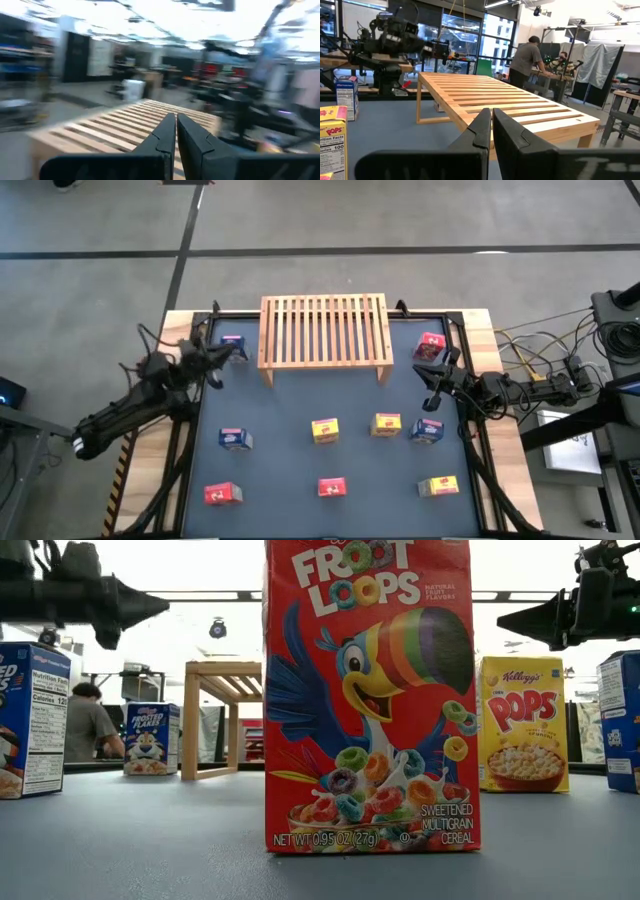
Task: Stack cereal on shelf
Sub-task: Put the top left blue cereal box on the shelf
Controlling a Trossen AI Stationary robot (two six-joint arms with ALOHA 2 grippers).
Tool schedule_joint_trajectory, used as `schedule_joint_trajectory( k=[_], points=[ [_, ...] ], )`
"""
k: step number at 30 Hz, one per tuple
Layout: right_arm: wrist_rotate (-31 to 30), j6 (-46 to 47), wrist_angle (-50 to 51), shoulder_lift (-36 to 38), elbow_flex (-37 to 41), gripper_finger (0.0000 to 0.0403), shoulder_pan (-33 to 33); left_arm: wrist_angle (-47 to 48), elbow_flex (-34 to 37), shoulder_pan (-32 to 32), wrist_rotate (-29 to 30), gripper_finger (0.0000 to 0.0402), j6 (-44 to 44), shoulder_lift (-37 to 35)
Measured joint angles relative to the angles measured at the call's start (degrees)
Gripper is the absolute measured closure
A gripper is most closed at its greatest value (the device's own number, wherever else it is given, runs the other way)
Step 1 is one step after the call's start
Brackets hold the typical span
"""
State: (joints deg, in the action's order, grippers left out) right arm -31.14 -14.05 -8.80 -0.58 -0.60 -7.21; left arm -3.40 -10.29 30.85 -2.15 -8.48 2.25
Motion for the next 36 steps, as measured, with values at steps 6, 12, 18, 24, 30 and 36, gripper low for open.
schedule_joint_trajectory(
  k=[6, 12, 18, 24, 30, 36],
  points=[
    [0.0, 0.04, 0.0, 0.02, 0.0, 0.0394, -0.01, 18.27, -14.4, 0.0, 11.03, 0.04, 4.13, 2.7],
    [-0.02, 0.06, 0.0, 0.0, 0.0, 0.0394, -0.01, 39.67, -25.38, 0.0, 20.58, 0.0334, 1.37, 5.51],
    [0.0, -0.01, 0.0, 0.0, 0.0, 0.0394, -0.01, 41.31, -27.18, 0.02, 22.81, 0.0206, 1.63, 8.85],
    [-0.02, 0.06, -0.02, 0.0, 0.0, 0.0394, 0.0, 39.49, -24.46, 0.23, 22.94, 0.0127, 2.82, 16.4],
    [-0.02, 0.05, 0.0, 0.02, 0.01, 0.0394, -0.01, 40.12, -26.06, 0.55, 25.0, 0.0123, 7.66, 24.0],
    [0.0, 0.01, 0.0, 0.0, 0.02, 0.0394, -0.01, 43.74, -29.1, 1.93, 25.17, 0.0127, 9.51, 31.29]
  ],
)
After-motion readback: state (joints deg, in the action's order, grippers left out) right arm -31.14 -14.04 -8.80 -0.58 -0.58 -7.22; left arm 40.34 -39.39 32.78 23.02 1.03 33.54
